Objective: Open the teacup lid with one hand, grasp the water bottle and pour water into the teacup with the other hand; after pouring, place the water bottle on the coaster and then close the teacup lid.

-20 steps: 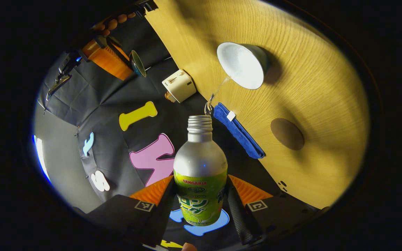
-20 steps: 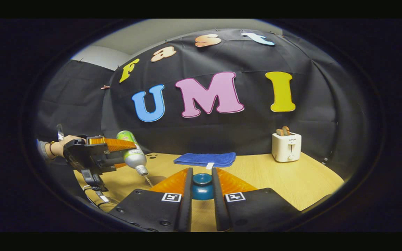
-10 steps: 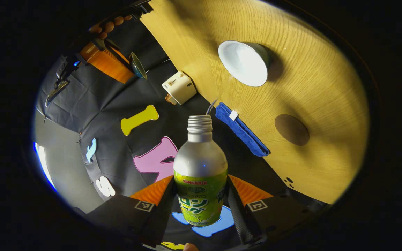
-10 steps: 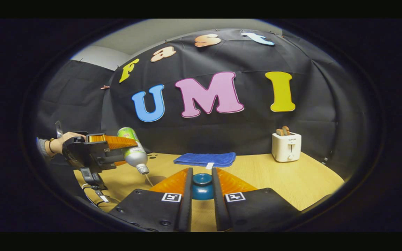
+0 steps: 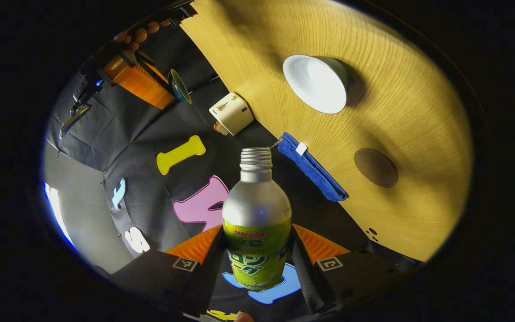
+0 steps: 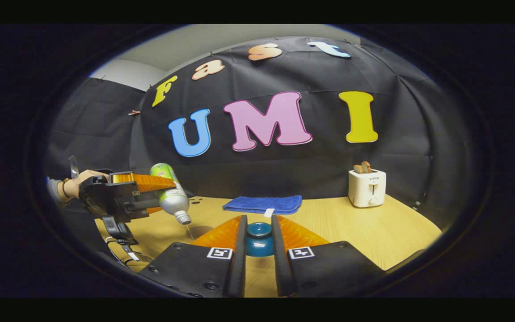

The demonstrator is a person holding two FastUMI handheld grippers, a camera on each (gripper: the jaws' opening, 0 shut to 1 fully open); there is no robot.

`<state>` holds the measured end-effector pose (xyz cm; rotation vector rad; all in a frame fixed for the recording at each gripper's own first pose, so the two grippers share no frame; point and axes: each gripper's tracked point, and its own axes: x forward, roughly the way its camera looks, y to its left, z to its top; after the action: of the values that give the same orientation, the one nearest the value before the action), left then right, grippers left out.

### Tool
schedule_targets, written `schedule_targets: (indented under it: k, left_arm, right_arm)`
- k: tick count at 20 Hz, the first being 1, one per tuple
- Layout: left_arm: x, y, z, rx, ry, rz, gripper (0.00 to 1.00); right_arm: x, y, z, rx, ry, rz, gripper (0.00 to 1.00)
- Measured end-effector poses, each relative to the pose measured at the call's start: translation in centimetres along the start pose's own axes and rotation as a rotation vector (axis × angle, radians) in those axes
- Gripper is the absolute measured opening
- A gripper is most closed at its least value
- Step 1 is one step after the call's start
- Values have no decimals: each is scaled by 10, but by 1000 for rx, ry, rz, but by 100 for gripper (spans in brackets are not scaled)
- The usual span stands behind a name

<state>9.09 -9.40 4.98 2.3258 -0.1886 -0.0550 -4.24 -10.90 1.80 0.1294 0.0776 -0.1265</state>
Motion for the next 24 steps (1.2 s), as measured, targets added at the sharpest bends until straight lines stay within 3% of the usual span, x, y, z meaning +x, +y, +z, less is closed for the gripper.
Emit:
schedule_targets:
  k: [1,4,5,7,11,17,18,20,21,23,24]
  left_arm:
    - [-2,1,3,-14,-5,3,81]
    - [-4,-6,11,-133,-8,-15,81]
    - [-6,-9,12,-199,10,-21,81]
    - [-9,-16,12,-374,47,-40,81]
    - [-17,-24,32,-953,24,-97,81]
    - [-5,-2,26,-1891,-65,-55,80]
    - [-9,-1,18,-2047,-92,-38,80]
    - [-1,-3,-8,-2286,-114,-8,80]
    - [7,-7,-22,-2345,-99,14,80]
    - [23,-32,-45,-2364,-49,48,80]
    - [31,-43,-46,-2360,-30,48,80]
  right_arm:
    - [0,-1,0,2,-1,-1,31]
    - [0,-1,-1,6,2,-2,26]
    - [1,-1,-1,7,2,-1,31]
    - [1,-1,1,6,-2,-2,31]
    - [1,-3,-1,10,0,-5,31]
    - [-1,-2,0,10,-1,-4,31]
    - [-1,-2,0,10,-1,-3,36]
    - [-1,-3,1,13,-3,-3,31]
    - [-2,-5,1,16,-6,-5,31]
    - [-2,-7,2,22,-7,-7,27]
    - [-2,-8,2,24,-7,-9,31]
